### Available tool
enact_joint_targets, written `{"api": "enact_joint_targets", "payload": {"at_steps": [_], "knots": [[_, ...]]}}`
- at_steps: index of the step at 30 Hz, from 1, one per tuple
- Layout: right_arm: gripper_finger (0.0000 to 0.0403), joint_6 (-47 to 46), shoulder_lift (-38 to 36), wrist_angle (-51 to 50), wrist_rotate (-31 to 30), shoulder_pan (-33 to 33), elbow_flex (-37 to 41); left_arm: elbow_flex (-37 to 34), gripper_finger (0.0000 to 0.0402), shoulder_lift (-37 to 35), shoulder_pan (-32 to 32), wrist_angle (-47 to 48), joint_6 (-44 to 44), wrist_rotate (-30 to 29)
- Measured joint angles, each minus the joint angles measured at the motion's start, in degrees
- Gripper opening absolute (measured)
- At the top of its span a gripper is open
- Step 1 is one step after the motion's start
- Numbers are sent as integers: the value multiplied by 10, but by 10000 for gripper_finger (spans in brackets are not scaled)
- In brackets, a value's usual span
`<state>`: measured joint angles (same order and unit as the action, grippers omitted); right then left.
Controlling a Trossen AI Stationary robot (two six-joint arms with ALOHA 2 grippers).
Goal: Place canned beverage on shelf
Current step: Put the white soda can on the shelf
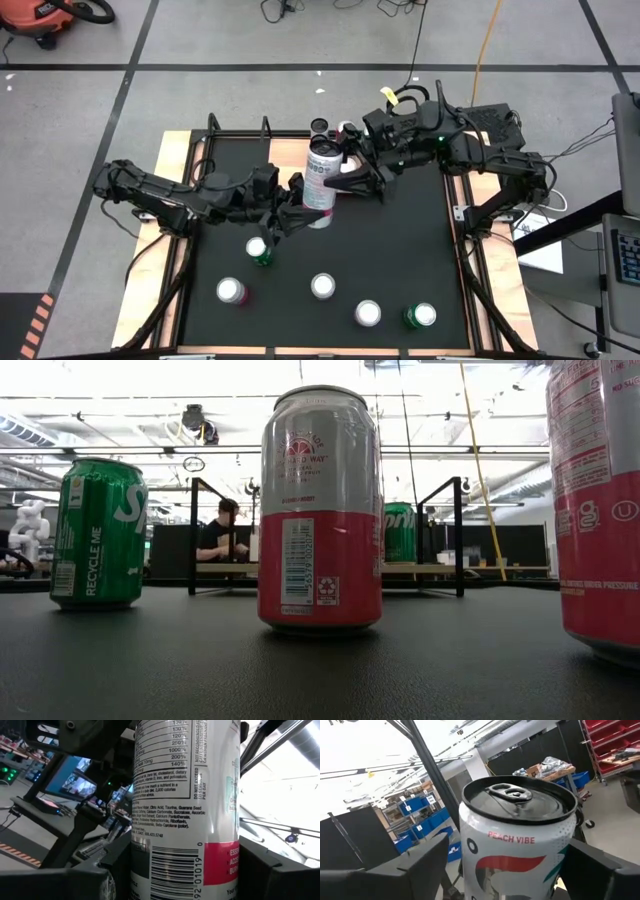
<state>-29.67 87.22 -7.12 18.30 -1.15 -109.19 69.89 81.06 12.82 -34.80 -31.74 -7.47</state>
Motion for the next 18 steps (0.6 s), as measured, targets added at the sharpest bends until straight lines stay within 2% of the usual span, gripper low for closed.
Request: {"api": "enact_joint_targets", "payload": {"at_steps": [12, 15, 18], "knots": [[220, 7, 4, -2, -11, 5, 0, 1, 245, 0, 0, 8, 8, -22], [213, 8, 4, -2, -10, 7, -1, 1, 246, 0, 1, 9, 7, -51], [216, 4, 2, -1, -11, 13, -1, 1, 267, 0, 2, 9, 10, -67]]}}
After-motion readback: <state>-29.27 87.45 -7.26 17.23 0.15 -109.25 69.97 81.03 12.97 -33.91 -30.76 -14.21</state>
